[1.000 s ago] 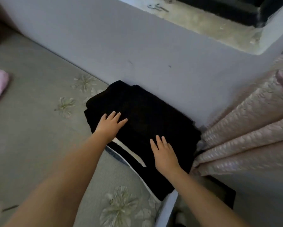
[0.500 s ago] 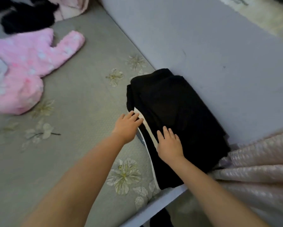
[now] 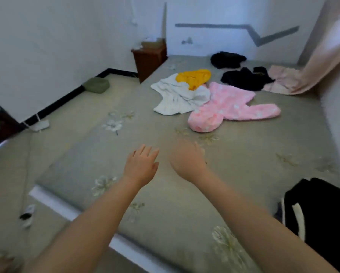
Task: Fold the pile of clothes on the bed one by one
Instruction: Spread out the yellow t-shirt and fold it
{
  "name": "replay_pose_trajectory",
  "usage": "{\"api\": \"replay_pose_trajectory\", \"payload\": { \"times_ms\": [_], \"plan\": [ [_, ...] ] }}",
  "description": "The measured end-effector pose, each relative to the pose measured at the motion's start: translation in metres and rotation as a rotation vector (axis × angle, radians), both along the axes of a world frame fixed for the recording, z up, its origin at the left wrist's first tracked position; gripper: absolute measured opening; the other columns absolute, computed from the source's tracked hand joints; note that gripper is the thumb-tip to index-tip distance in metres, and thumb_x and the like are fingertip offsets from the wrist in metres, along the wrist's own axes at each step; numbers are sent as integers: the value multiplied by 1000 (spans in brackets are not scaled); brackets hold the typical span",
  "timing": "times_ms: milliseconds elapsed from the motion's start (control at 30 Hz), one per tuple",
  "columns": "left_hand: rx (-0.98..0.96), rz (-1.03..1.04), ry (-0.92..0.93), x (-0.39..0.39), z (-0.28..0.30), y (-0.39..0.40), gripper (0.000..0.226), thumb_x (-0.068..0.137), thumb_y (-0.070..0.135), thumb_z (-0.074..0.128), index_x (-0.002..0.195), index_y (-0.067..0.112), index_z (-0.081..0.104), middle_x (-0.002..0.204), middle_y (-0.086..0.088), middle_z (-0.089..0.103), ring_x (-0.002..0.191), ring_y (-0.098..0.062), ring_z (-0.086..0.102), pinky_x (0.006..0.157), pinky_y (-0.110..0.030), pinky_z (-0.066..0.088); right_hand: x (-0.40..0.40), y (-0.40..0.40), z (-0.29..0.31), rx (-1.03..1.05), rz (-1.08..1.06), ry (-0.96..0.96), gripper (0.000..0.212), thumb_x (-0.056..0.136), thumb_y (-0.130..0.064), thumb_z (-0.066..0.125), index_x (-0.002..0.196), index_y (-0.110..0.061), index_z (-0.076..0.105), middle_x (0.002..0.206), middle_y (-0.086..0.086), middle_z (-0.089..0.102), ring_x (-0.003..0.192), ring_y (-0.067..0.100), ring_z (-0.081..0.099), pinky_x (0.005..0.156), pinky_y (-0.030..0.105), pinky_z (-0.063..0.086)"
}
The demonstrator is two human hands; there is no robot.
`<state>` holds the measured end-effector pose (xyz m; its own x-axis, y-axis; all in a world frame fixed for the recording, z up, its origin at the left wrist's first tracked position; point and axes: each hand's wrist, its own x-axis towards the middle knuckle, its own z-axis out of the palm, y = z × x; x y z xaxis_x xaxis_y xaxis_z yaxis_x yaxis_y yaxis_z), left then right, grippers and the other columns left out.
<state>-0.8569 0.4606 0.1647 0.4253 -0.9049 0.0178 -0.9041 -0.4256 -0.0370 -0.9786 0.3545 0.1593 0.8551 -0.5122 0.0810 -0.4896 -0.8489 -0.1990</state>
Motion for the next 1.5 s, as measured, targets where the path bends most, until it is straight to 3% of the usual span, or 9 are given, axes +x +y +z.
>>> {"api": "replay_pose_trajectory", "payload": {
  "times_ms": [200, 367, 533, 633, 933, 1233, 1500],
  "plan": [
    [39, 362, -57, 114, 27, 176, 54, 95, 40, 36, 141, 16, 24, 143, -4, 34, 131, -17, 32, 103, -31, 28, 152, 133, 20, 0, 255, 67, 55, 96, -42, 29, 144, -15, 23, 153, 9, 16, 142, 25, 11, 112, 49, 6],
    [53, 555, -57, 188, 23, 302, 50, 95, 40, 35, 138, 16, 29, 142, -5, 34, 131, -17, 30, 102, -33, 27, 249, 248, 3, 17, 337, 98, 55, 97, -44, 27, 144, -16, 21, 155, 8, 12, 143, 24, 9, 114, 47, 5],
    [58, 733, -59, 267, -2, 398, 50, 97, 39, 29, 141, 16, 27, 147, -2, 28, 136, -14, 23, 110, -37, 17, 335, 327, -26, -1, 405, 127, 56, 97, -43, 24, 145, -15, 18, 155, 9, 9, 143, 23, 5, 114, 46, 2],
    [54, 810, -49, 324, -17, 433, 46, 97, 39, 26, 137, 16, 32, 145, -4, 32, 134, -18, 26, 108, -37, 21, 396, 351, -38, -25, 449, 148, 57, 97, -44, 22, 145, -13, 16, 155, 9, 9, 143, 24, 5, 115, 45, 3],
    [168, 897, 43, 547, -31, 468, 51, 98, 33, 29, 143, 13, 18, 154, -7, 12, 142, -20, 9, 113, -40, 13, 640, 373, -55, -7, 489, 167, 58, 97, -44, 22, 146, -16, 13, 156, 10, 4, 143, 25, 2, 114, 44, 4],
    [95, 903, 5, 774, -22, 465, 50, 99, 33, 25, 144, 13, 16, 154, -7, 13, 142, -23, 10, 113, -39, 14, 859, 371, -60, -29, 391, 86, 57, 97, -44, 23, 145, -14, 21, 155, 9, 14, 143, 25, 8, 114, 41, 9],
    [123, 671, 18, 988, -35, 415, 51, 98, 34, 26, 144, 14, 18, 154, -7, 13, 142, -22, 8, 113, -41, 14, 1014, 334, -73, -11, 133, 107, 57, 97, -46, 22, 145, -16, 20, 155, 6, 13, 143, 22, 9, 114, 37, 9]
  ]
}}
